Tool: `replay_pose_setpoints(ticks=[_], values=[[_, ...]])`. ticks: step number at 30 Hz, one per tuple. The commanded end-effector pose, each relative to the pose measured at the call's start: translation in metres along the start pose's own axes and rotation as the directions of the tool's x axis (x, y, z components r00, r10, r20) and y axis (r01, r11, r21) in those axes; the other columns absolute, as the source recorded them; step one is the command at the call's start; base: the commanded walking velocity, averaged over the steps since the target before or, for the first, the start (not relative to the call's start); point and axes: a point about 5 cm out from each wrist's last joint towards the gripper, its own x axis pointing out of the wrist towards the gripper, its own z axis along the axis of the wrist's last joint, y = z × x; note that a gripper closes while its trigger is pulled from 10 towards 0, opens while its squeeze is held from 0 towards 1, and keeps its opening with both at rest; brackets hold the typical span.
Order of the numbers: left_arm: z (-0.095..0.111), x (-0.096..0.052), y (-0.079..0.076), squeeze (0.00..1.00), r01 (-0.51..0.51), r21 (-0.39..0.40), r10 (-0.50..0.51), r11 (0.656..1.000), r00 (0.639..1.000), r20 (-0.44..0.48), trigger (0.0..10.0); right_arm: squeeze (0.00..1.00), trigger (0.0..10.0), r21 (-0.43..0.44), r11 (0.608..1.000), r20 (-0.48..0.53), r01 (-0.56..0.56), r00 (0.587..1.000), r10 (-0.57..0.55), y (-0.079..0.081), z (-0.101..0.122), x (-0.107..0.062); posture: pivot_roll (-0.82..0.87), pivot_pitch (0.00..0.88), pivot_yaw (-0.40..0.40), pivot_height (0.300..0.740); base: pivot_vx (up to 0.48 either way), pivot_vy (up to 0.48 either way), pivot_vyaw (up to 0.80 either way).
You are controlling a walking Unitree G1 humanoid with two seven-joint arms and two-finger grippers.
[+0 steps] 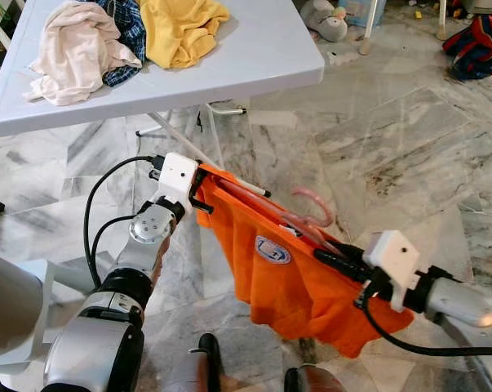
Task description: Hang hanger
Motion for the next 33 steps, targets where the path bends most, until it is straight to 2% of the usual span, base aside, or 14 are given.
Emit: replay_pose_setpoints(ticks=[1,7,11,18,19,20,22,24,26,28,29,30,32,33], values=[[-0.014,-0.015,0.04,0.0,-0.171,-0.054,0.166,0.984,0.983,-0.083,0.0,0.0,10.0,-0.004,1.0,0.02,0.016,1.0,-0.016,-0.01,0.009,-0.022,-0.08,0.268,0.059,0.74,0.0,0.0,0.0],[-0.016,-0.015,0.042,0.0,-0.175,-0.09,0.165,0.981,0.981,-0.105,0.0,0.0,10.0,0.02,1.0,0.056,-0.022,0.998,0.02,-0.011,0.017,-0.032,-0.08,0.268,0.062,0.74,0.0,0.0,0.0],[-0.021,-0.015,0.038,0.0,-0.16,-0.156,0.14,0.975,0.982,-0.13,0.0,0.0,10.0,0.047,0.998,0.082,-0.036,0.996,0.032,-0.011,0.021,-0.038,-0.08,0.271,0.065,0.74,0.0,0.0,0.0],[-0.022,-0.014,0.027,0.0,-0.126,-0.167,0.107,0.978,0.987,-0.12,0.0,0.0,10.0,0.093,0.994,0.138,0.058,0.988,-0.07,-0.015,0.022,-0.028,-0.08,0.271,0.067,0.74,0.0,0.0,0.0],[-0.024,-0.012,0.013,0.0,-0.088,-0.181,0.07,0.98,0.992,-0.105,0.0,0.0,10.0,0.124,0.975,0.176,0.184,0.963,-0.204,-0.022,0.023,-0.011,-0.09,0.27,0.065,0.74,0.0,0.0,0.0],[-0.024,-0.012,0.013,0.0,-0.088,-0.181,0.07,0.98,0.992,-0.105,0.0,0.0,10.0,0.124,0.975,0.176,0.184,0.963,-0.204,-0.022,0.023,-0.011,-0.09,0.27,0.065,0.74,0.0,0.0,0.0],[-0.026,-0.011,-0.005,0.0,-0.037,-0.198,0.019,0.98,0.996,-0.09,0.0,0.0,10.0,0.158,0.932,0.217,0.326,0.91,-0.355,-0.028,0.027,0.007,-0.09,0.271,0.062,0.74,0.0,0.0,0.0],[-0.027,-0.011,-0.013,0.0,-0.014,-0.213,-0.004,0.977,0.997,-0.083,0.0,0.0,10.0,0.21,0.911,0.241,0.356,0.884,-0.401,-0.028,0.029,0.015,-0.09,0.269,0.06,0.74,0.0,0.0,0.0],[-0.029,-0.011,-0.029,0.0,0.035,-0.233,-0.052,0.972,0.996,-0.068,0.0,0.0,10.0,0.32,0.861,0.297,0.395,0.822,-0.487,-0.027,0.037,0.032,-0.09,0.268,0.058,0.74,0.0,0.0,0.0],[-0.028,-0.011,-0.036,0.0,0.051,-0.248,-0.067,0.967,0.996,-0.056,0.0,0.0,10.0,0.357,0.842,0.323,0.403,0.793,-0.517,-0.025,0.043,0.042,-0.09,0.266,0.054,0.74,0.0,0.0,0.0],[-0.027,-0.011,-0.042,0.0,0.065,-0.264,-0.079,0.962,0.996,-0.043,0.0,0.0,10.0,0.419,0.795,0.338,0.439,0.737,-0.585,-0.028,0.048,0.05,-0.09,0.267,0.053,0.74,0.0,0.0,0.0],[-0.027,-0.011,-0.045,0.0,0.079,-0.27,-0.092,0.96,0.995,-0.036,0.0,0.0,10.0,0.468,0.761,0.34,0.45,0.703,-0.624,-0.031,0.051,0.053,-0.09,0.265,0.049,0.74,0.0,0.0,0.0],[-0.026,-0.011,-0.049,0.0,0.1,-0.27,-0.111,0.958,0.993,-0.027,0.0,0.0,10.0,0.513,0.726,0.346,0.458,0.664,-0.663,-0.035,0.056,0.058,-0.08,0.266,0.047,0.74,0.0,0.0,0.0],[-0.024,-0.011,-0.053,0.0,0.115,-0.278,-0.125,0.954,0.992,-0.018,0.0,0.0,10.0,0.547,0.67,0.334,0.502,0.603,-0.724,-0.043,0.061,0.061,-0.08,0.265,0.043,0.74,0.0,0.0,0.0]])
